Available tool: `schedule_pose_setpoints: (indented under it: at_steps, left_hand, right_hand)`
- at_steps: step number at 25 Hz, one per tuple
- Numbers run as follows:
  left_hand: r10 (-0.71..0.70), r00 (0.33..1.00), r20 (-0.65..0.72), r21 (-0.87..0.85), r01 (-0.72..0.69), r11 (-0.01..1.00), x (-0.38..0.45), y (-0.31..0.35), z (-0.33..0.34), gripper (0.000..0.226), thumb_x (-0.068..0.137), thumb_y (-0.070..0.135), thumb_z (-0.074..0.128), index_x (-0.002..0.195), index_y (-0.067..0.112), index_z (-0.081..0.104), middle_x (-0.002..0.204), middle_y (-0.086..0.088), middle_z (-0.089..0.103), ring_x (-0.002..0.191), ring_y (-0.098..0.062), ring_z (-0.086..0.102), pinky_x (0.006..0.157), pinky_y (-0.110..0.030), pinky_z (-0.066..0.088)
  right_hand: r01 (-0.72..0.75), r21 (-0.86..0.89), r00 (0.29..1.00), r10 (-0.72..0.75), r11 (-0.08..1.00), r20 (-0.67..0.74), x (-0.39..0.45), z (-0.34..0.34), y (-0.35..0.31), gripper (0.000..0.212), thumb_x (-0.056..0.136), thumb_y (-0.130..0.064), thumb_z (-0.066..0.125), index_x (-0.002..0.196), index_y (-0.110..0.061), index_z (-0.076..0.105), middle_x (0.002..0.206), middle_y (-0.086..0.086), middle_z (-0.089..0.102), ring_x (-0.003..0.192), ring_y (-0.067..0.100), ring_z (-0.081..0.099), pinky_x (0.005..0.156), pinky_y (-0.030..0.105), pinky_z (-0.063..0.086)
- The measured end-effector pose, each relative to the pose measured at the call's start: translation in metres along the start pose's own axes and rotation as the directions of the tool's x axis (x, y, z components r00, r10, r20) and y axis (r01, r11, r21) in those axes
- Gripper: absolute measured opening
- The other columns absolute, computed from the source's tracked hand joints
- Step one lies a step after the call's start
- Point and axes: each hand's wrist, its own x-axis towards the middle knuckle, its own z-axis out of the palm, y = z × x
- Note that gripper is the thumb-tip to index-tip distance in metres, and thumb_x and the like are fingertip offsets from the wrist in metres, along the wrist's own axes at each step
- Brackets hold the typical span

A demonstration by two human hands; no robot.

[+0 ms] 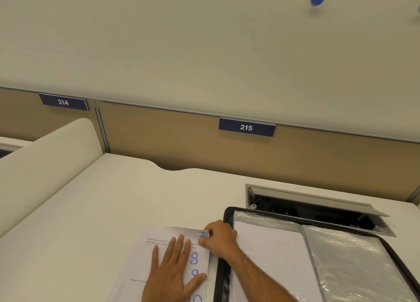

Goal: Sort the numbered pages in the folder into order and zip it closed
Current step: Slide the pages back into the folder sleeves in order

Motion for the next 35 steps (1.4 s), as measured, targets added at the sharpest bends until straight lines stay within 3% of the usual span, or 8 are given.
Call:
schedule_pose_setpoints:
  at_steps: [5, 9, 18, 22, 23, 25, 28, 35]
  left_hand:
    - [0.006, 1.000, -0.019, -0.004, -0.006, 1.000, -0.003, -0.002, -0.004, 0.097, 0.081, 0.088, 0.036, 0.147, 0.018, 0.047, 0.157, -0.003, 0.039, 0.154, -0.013, -0.004, 0.115, -0.044, 0.006]
    - [-0.002, 1.000, 0.002, -0.003, 0.003, 1.000, -0.003, -0.002, -0.009, 0.096, 0.083, 0.087, 0.034, 0.149, 0.018, 0.045, 0.156, -0.004, 0.041, 0.154, -0.013, -0.006, 0.115, -0.041, 0.005]
    - [0.029, 0.999, -0.014, -0.008, -0.029, 1.000, -0.001, -0.009, -0.014, 0.096, 0.085, 0.084, 0.035, 0.154, 0.017, 0.036, 0.159, -0.006, 0.037, 0.151, -0.019, 0.010, 0.115, -0.040, 0.008]
    - [0.051, 0.999, 0.007, 0.013, -0.051, 0.999, -0.001, -0.015, -0.015, 0.095, 0.086, 0.084, 0.034, 0.153, 0.017, 0.038, 0.158, -0.006, 0.038, 0.150, -0.021, 0.013, 0.115, -0.041, 0.008]
    - [0.061, 0.998, 0.018, 0.020, -0.061, 0.998, -0.001, -0.017, -0.013, 0.095, 0.085, 0.085, 0.035, 0.153, 0.018, 0.039, 0.159, -0.005, 0.037, 0.152, -0.020, 0.010, 0.115, -0.041, 0.007]
    - [0.070, 0.997, 0.043, 0.029, -0.071, 0.997, 0.000, -0.019, -0.009, 0.096, 0.084, 0.085, 0.036, 0.152, 0.018, 0.040, 0.163, -0.002, 0.027, 0.154, -0.017, 0.002, 0.115, -0.042, 0.006]
    - [0.095, 0.995, 0.031, 0.017, -0.095, 0.995, 0.001, -0.021, -0.004, 0.093, 0.085, 0.084, 0.035, 0.149, 0.018, 0.042, 0.167, 0.004, 0.008, 0.154, -0.013, -0.002, 0.116, -0.043, 0.004]
    - [0.171, 0.984, -0.045, 0.068, -0.168, 0.983, 0.006, -0.019, -0.010, 0.087, 0.086, 0.082, 0.031, 0.142, 0.017, 0.045, 0.168, 0.005, 0.000, 0.154, -0.015, -0.004, 0.117, -0.049, 0.005]
  right_hand:
    - [0.058, 0.200, 0.992, -0.033, 0.978, -0.123, -0.003, -0.004, -0.001, 0.017, 0.084, -0.031, 0.077, 0.071, -0.025, 0.067, 0.076, -0.008, 0.069, 0.079, 0.012, 0.067, 0.078, 0.033, 0.057]
    - [0.110, 0.278, 0.971, -0.043, 0.954, -0.236, 0.005, -0.029, -0.011, 0.018, 0.089, -0.022, 0.073, 0.072, -0.020, 0.066, 0.076, -0.008, 0.066, 0.071, 0.006, 0.061, 0.063, 0.017, 0.050]
    - [0.178, 0.377, 0.912, -0.009, 0.909, -0.409, 0.006, -0.068, -0.028, 0.011, 0.092, -0.022, 0.071, 0.085, -0.013, 0.073, 0.082, -0.006, 0.068, 0.078, 0.014, 0.067, 0.069, 0.024, 0.056]
    - [0.229, 0.514, 0.827, 0.113, 0.826, -0.550, 0.008, -0.095, -0.035, 0.016, 0.089, -0.017, 0.074, 0.074, -0.015, 0.069, 0.068, -0.007, 0.064, 0.062, 0.009, 0.057, 0.056, 0.009, 0.044]
    - [0.247, 0.569, 0.806, 0.160, 0.784, -0.570, 0.009, -0.107, -0.036, 0.016, 0.089, -0.017, 0.074, 0.074, -0.015, 0.068, 0.067, -0.007, 0.064, 0.061, 0.010, 0.058, 0.055, 0.010, 0.044]
    - [0.306, 0.676, 0.810, 0.189, 0.670, -0.555, 0.007, -0.134, -0.034, 0.011, 0.092, -0.018, 0.071, 0.081, -0.015, 0.069, 0.077, -0.002, 0.071, 0.070, 0.016, 0.068, 0.062, 0.026, 0.058]
    - [0.407, 0.666, 0.820, 0.071, 0.625, -0.568, -0.004, -0.167, -0.026, 0.005, 0.094, -0.016, 0.068, 0.090, -0.018, 0.068, 0.089, -0.001, 0.075, 0.081, 0.016, 0.074, 0.070, 0.032, 0.062]
    - [0.545, 0.529, 0.751, -0.097, 0.651, -0.654, -0.046, -0.209, 0.005, 0.006, 0.095, -0.018, 0.067, 0.089, -0.021, 0.067, 0.093, -0.002, 0.076, 0.086, 0.016, 0.073, 0.069, 0.025, 0.059]
